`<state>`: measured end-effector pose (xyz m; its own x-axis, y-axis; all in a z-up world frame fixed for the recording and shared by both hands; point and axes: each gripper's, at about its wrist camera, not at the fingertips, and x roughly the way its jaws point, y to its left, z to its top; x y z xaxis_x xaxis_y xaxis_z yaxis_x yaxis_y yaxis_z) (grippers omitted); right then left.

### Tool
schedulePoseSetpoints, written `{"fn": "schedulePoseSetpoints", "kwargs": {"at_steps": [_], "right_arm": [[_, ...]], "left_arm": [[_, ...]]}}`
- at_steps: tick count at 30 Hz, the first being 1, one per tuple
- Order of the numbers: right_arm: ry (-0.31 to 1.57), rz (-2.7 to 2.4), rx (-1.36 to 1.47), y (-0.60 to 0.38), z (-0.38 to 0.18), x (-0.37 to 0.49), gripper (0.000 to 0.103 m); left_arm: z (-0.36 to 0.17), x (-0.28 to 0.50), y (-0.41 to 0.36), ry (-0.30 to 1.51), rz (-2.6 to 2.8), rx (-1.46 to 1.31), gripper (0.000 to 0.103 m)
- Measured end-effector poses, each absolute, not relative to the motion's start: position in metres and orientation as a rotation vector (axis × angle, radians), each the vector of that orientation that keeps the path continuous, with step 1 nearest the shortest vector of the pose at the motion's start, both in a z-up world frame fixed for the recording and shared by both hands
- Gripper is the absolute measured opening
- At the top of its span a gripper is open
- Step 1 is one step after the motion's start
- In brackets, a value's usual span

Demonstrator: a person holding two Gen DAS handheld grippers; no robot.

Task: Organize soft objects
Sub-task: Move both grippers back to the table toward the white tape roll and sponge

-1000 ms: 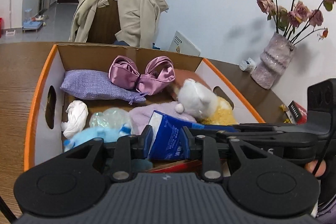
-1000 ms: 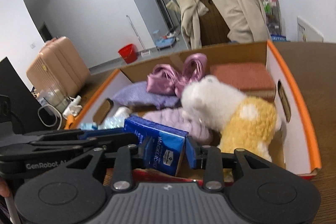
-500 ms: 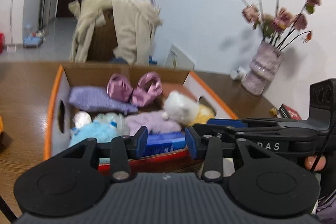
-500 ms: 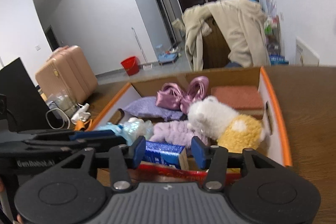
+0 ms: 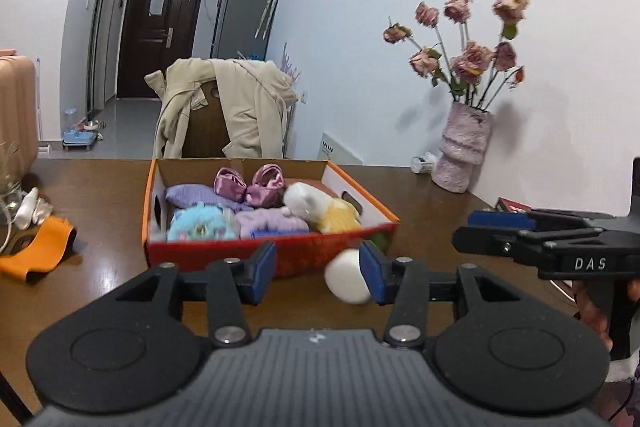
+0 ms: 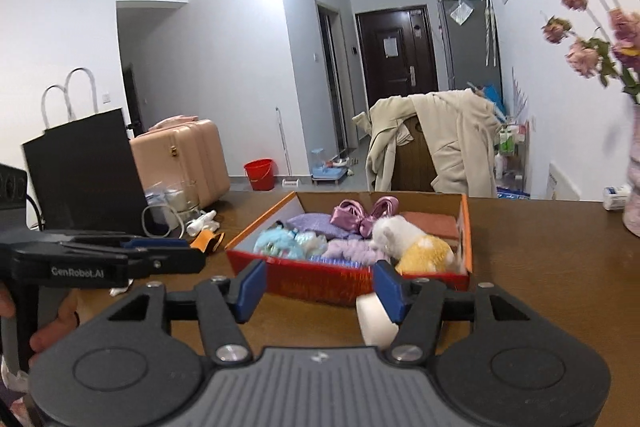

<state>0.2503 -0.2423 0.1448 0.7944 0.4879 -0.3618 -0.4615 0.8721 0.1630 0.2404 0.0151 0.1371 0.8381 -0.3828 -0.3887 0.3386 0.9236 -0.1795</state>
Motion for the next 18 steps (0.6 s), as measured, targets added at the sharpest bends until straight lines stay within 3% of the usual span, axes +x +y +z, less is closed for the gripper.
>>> {"fn": "schedulePoseSetpoints", "kwargs": {"at_steps": [4,6,8,10,18], "right_arm": [[0.363,0.457,0.049,-0.255,0.122,0.196,0.062],[0.344,0.435,0.059,-0.263,0.105,0.172,0.069],[0.295,0.389,0.086,-0.271,0.083,0.148,0.074],[0.245,0.318,0.12,-0.277,0.06,0.126,0.077],[0.226,0.262,0.154,-0.282,0.02,0.106,0.083]], "left_arm": [[0.117,0.184,0.018,0.353,-0.384,-0.129,0.067],[0.098,0.16,0.018,0.324,-0.351,-0.132,0.077],[0.077,0.136,0.018,0.274,-0.3,-0.108,0.079],[0.053,0.117,0.017,0.215,-0.253,-0.115,0.088],[0.03,0.122,0.019,0.289,-0.23,-0.1,0.09]]}}
